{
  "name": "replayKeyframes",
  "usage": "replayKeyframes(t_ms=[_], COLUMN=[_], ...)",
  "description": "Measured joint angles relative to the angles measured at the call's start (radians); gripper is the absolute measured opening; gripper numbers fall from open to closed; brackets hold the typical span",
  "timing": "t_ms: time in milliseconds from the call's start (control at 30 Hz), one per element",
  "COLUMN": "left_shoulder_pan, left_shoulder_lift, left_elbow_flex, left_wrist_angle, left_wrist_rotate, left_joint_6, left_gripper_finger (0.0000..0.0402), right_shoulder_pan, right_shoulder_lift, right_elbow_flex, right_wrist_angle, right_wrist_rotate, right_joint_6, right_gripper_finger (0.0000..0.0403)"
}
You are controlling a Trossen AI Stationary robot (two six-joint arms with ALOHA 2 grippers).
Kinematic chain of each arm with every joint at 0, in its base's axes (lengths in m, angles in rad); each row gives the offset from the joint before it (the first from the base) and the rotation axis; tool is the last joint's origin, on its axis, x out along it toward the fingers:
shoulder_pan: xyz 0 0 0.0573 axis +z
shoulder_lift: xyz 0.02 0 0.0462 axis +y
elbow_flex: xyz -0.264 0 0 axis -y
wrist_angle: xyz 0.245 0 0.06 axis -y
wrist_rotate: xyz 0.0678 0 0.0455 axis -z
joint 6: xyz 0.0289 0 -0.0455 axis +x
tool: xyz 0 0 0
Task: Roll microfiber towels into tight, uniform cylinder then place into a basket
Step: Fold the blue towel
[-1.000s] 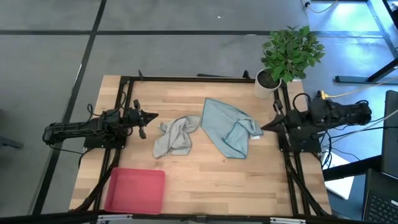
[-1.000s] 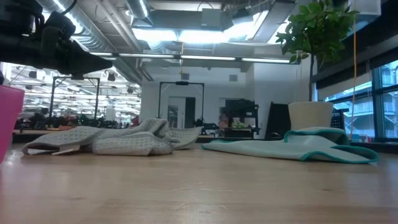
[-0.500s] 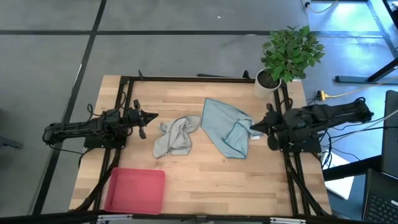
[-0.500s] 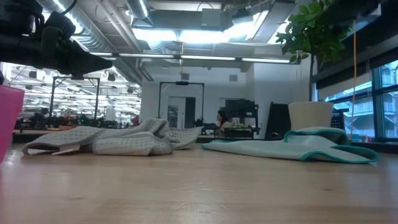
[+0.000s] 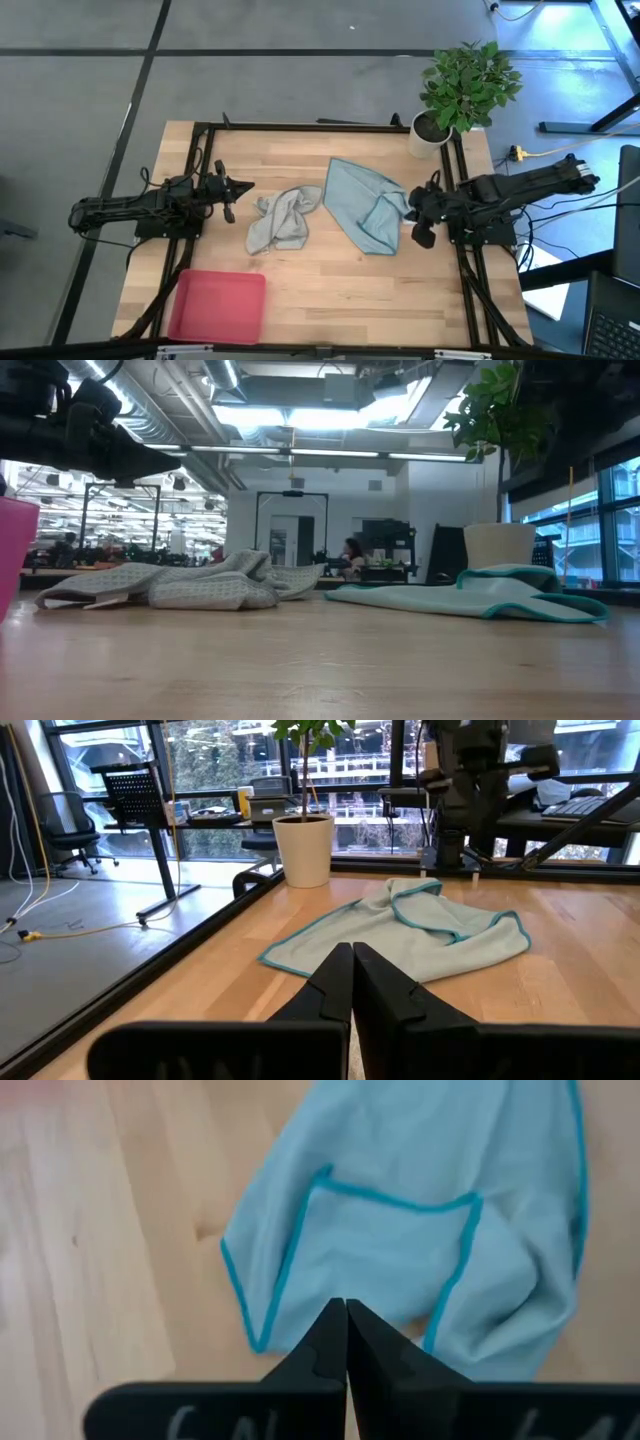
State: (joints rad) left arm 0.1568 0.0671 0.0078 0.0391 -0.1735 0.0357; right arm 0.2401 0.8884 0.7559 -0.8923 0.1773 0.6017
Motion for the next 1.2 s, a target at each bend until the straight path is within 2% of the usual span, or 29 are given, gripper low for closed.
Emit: replayKeyframes(t_ms=[233,467,667,800,967,1200], left_shoulder_pan=[0.000,0.000,0.000,0.000,0.000,0.000], left_shoulder_lift=[0.000,0.000,0.000,0.000,0.000,0.000], left_elbow_flex=[0.000,0.000,0.000,0.000,0.000,0.000], left_wrist_angle=[0.000,0.000,0.000,0.000,0.000,0.000], left_wrist_rotate=[0.000,0.000,0.000,0.000,0.000,0.000], left_joint_6=[0.000,0.000,0.000,0.000,0.000,0.000], left_gripper_finger=[0.0000,0.0000,0.0000,0.0000,0.0000,0.0000], right_shoulder_pan=[-0.001,-0.044,-0.147,-0.241,-0.345,-0.488], right_shoulder_lift=[0.087,0.164,0.186,0.186,0.185,0.208], right_elbow_flex=[0.000,0.000,0.000,0.000,-0.009,-0.087], right_wrist_angle=[0.008,-0.001,-0.102,-0.173,-0.177,-0.143], right_wrist_rotate=[-0.091,-0.095,-0.124,-0.205,-0.200,-0.204], right_joint_6=[0.062,0.241,0.341,0.339,0.285,0.226], right_gripper_finger=[0.0016,0.0074,0.0123,0.0150,0.0171,0.0174])
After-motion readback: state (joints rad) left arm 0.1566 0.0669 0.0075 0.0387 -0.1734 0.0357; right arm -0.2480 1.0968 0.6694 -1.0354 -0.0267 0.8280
